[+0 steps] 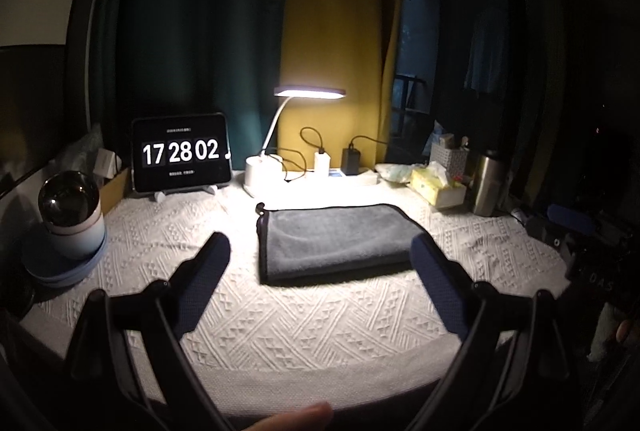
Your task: Fold towel
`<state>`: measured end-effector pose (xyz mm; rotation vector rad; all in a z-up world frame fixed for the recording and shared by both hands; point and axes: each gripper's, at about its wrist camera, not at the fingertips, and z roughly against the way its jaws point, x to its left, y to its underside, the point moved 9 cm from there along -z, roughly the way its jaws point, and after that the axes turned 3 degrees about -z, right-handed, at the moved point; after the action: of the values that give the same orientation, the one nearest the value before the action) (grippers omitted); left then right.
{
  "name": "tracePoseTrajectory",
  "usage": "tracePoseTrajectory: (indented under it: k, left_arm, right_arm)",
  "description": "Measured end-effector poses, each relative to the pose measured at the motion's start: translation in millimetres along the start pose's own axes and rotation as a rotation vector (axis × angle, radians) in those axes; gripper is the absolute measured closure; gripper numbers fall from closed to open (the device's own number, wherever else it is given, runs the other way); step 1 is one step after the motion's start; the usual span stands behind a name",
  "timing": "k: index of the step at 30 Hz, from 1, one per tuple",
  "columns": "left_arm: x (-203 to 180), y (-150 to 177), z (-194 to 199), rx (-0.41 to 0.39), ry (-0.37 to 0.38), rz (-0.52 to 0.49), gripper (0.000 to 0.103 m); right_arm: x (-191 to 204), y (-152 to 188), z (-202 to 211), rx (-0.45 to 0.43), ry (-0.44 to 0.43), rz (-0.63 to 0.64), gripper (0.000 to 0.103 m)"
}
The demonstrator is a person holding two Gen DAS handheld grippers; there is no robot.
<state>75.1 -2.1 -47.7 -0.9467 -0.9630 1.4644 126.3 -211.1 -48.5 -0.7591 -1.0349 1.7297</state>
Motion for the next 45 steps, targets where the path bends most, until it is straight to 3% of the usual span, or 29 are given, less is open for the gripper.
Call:
tracePoseTrajectory:
  k: [45]
  left_arm:
    - [-1, 3, -3, 0.013, 0.003, 0.016, 0.01]
  right_arm:
    - [11, -4, -7, 0.008, -0.018, 0.004, 0.053]
